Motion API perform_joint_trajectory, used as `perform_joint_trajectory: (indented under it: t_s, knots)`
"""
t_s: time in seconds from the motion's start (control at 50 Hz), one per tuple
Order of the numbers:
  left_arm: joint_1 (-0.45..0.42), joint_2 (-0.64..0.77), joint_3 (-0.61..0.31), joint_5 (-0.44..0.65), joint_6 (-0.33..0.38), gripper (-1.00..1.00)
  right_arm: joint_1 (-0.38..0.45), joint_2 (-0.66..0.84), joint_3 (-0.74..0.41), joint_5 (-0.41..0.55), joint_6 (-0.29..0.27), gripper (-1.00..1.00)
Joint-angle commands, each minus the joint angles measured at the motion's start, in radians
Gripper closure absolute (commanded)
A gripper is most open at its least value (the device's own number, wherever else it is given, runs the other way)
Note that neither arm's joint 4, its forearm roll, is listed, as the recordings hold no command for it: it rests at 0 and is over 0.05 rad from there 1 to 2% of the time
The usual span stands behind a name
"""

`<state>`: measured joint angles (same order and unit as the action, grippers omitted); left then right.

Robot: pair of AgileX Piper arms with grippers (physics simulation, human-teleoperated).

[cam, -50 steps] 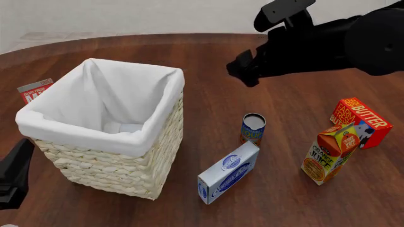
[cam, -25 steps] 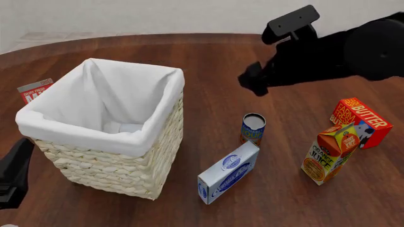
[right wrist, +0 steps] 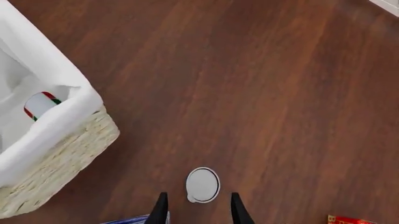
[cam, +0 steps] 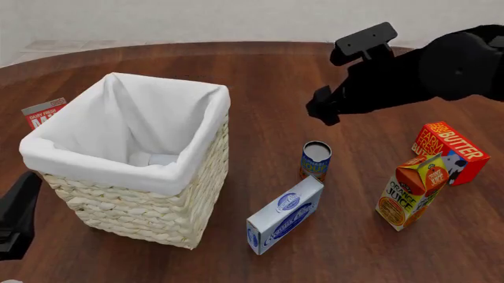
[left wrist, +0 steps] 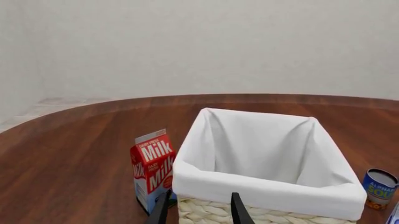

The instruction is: Pick up the alphabet soup and the tomato sauce, and put them in the basket.

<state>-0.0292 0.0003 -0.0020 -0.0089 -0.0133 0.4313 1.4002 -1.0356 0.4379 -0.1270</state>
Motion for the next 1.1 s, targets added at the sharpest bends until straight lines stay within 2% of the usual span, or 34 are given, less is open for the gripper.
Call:
perform_joint_trajectory:
  t_s: [0.02, 0.2, 0.58, 1.1]
  knots:
    - [0.001, 0.0, 0.0, -0.003, -0.004, -1.0, -0.028, 0.034, -0.001, -0.012, -0.012, -1.0]
    - [0.002, 0.0, 0.0, -0.003, -0.007, -1.0, -0.046, 0.054, 0.005, -0.028, -0.017, -1.0]
    - [0.004, 0.0, -0.001, -0.004, -0.01, -1.0, -0.035, 0.104, 0.03, -0.068, 0.011, -1.0]
    - [0.006, 0.0, 0.0, -0.003, -0.009, -1.0, -0.044, 0.151, 0.036, -0.098, 0.002, -1.0]
